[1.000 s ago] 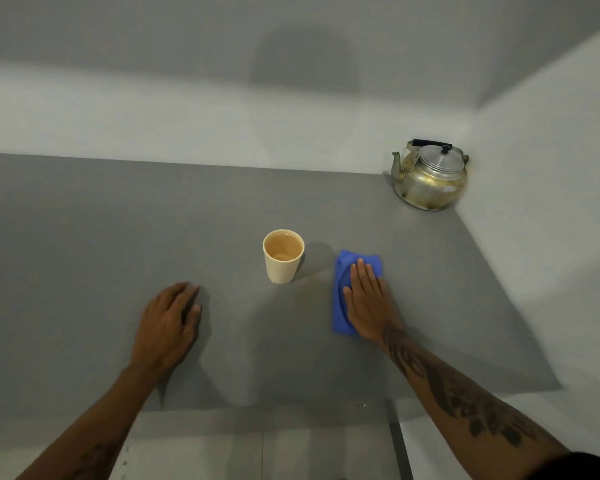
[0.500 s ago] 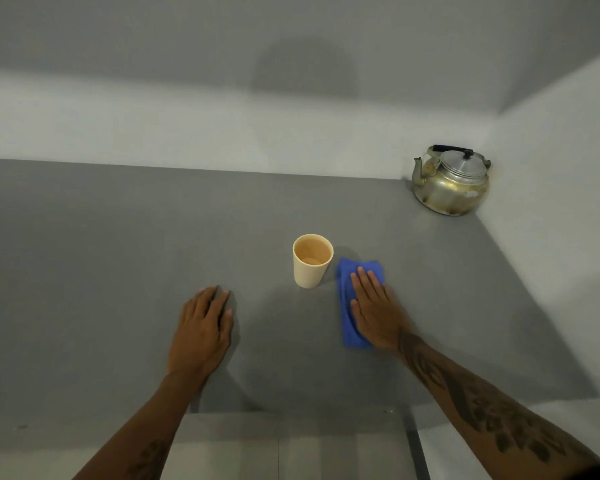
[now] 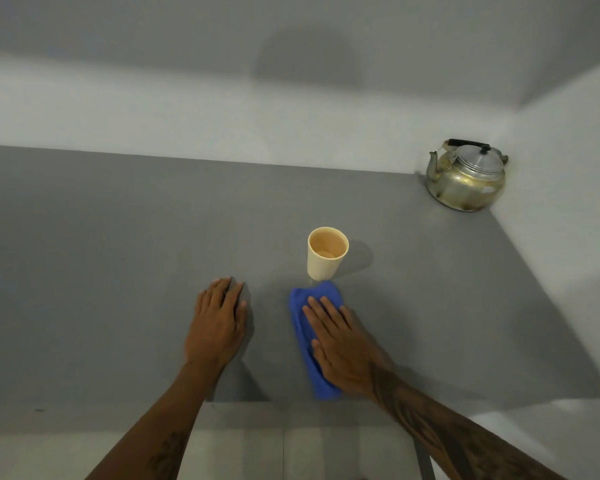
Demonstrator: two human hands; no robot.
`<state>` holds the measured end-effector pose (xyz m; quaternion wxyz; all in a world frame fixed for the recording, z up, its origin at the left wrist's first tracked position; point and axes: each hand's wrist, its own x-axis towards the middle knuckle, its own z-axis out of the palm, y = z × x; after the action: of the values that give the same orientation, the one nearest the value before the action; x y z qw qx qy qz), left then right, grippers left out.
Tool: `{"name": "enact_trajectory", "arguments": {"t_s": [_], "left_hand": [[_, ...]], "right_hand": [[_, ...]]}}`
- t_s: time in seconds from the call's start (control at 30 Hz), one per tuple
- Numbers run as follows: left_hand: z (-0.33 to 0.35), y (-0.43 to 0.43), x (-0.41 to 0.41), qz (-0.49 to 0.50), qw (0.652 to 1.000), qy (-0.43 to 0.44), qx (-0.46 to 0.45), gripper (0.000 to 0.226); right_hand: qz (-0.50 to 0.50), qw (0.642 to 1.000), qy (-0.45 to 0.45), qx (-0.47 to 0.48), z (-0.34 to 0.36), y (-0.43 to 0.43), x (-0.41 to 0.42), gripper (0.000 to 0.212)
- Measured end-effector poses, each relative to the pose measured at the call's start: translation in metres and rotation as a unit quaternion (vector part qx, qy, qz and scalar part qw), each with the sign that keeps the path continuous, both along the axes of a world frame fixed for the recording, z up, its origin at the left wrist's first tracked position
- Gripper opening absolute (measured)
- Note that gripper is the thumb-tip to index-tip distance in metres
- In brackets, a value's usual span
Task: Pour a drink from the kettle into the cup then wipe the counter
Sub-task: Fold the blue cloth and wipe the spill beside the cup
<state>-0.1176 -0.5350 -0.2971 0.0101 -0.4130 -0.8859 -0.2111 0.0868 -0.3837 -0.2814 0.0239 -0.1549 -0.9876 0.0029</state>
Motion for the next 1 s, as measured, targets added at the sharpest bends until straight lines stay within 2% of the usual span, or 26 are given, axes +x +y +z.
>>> {"name": "enact_trajectory", "arguments": {"t_s": [0.1, 0.23, 0.43, 0.63, 0.77, 0.9, 1.0], "left_hand": [[-0.001, 0.0, 0.0, -0.001, 1.0, 0.007, 0.006, 0.049], [-0.002, -0.002, 0.0, -0.005, 1.0, 0.021, 0.013, 0.049], [0.001, -0.001, 0.0, -0.004, 1.0, 0.021, 0.014, 0.049], [-0.001, -0.002, 0.001, -0.01, 1.0, 0.027, 0.01, 0.05], [0.0, -0.003, 0.002, -0.004, 1.0, 0.022, 0.013, 0.05], [0.004, -0.002, 0.003, 0.002, 1.0, 0.01, 0.008, 0.051], [0.005, -0.001, 0.005, 0.003, 1.0, 0.005, -0.001, 0.053]], "right_hand": [[0.038, 0.999, 0.008, -0.016, -0.004, -0.009, -0.047, 0.058], [-0.011, 0.999, 0.014, -0.042, 0.003, -0.008, -0.096, 0.059], [0.032, 0.999, 0.018, -0.013, -0.01, -0.022, -0.048, 0.059], [-0.007, 0.999, 0.025, -0.038, -0.001, -0.009, -0.081, 0.059], [-0.001, 1.0, 0.015, -0.014, -0.006, -0.01, -0.044, 0.059], [-0.049, 0.999, 0.007, -0.008, -0.005, -0.004, -0.015, 0.059], [-0.104, 0.994, 0.005, -0.039, -0.005, -0.017, -0.033, 0.06]]}}
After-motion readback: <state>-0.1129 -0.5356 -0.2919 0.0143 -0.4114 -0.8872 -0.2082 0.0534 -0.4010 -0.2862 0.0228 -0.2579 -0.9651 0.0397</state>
